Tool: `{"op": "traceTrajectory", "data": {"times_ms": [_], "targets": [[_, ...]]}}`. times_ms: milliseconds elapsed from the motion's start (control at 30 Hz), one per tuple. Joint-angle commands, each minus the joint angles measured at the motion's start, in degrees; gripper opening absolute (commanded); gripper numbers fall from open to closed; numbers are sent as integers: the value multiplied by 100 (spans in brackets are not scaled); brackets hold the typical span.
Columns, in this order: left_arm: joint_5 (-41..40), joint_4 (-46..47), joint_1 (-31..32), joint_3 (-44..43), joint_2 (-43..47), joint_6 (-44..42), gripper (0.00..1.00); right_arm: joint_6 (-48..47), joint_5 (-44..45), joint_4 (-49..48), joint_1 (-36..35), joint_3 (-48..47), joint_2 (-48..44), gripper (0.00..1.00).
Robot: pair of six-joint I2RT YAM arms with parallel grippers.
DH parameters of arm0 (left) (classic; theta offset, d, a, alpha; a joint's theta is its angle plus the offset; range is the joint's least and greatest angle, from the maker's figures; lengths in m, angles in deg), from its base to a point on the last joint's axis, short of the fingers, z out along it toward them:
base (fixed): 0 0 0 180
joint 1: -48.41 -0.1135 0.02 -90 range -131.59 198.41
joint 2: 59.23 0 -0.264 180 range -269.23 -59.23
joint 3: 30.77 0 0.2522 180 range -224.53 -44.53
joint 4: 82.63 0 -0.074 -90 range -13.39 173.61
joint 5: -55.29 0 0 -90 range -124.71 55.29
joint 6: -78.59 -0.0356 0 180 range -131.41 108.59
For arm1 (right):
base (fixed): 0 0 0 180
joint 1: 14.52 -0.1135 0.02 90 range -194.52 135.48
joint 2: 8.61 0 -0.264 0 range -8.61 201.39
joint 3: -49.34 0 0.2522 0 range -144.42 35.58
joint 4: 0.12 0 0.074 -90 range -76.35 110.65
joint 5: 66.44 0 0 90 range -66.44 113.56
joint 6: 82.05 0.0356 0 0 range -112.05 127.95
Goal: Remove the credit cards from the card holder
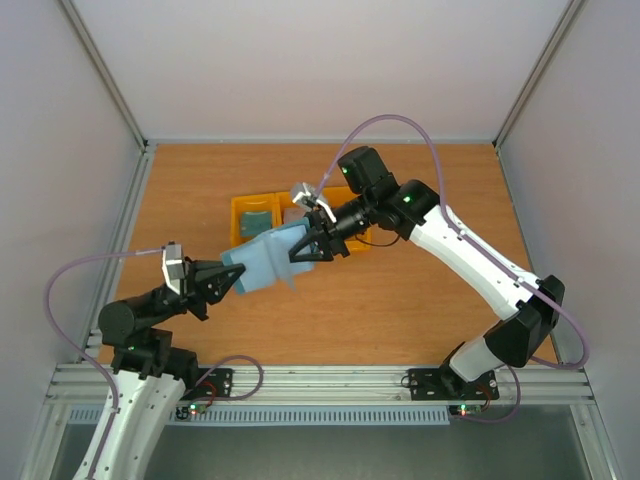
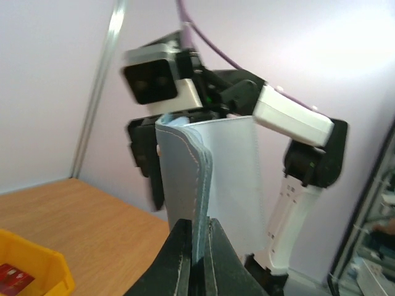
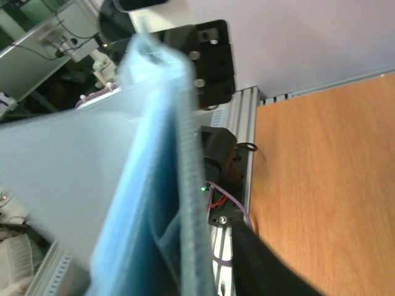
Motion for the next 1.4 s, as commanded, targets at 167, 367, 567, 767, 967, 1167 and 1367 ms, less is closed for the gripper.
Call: {"op": "traceTrajectory", "data": {"times_ms": [167,367,567,767,967,1167,1367], "targets": [[-1564,-1189,10,167,-36,-89,0,1643,733,-906,-290,-18,-225,1],[-1154,-1184,19,437,-16,-163,39,2136,3973,-148,-777,-542,25,1],[-764,-970,43,479,-117,-415,67,1923,5629,486,-1479,-1330,400,1],[-623,-532,116,528,-128,-211,82,1975,6263,768,-1568,-1609,684,1],[-1421,-961,108,528,-185,-253,49,1281,5371,744,-1809,-1589,710,1],[-1502,-1259,80,575,-131,-321,39,926,3934,834,-1806,-1518,613,2],[-1321,-1036,81,608,-56,-250,0,644,3196,836,-1593,-1275,260,40]]}}
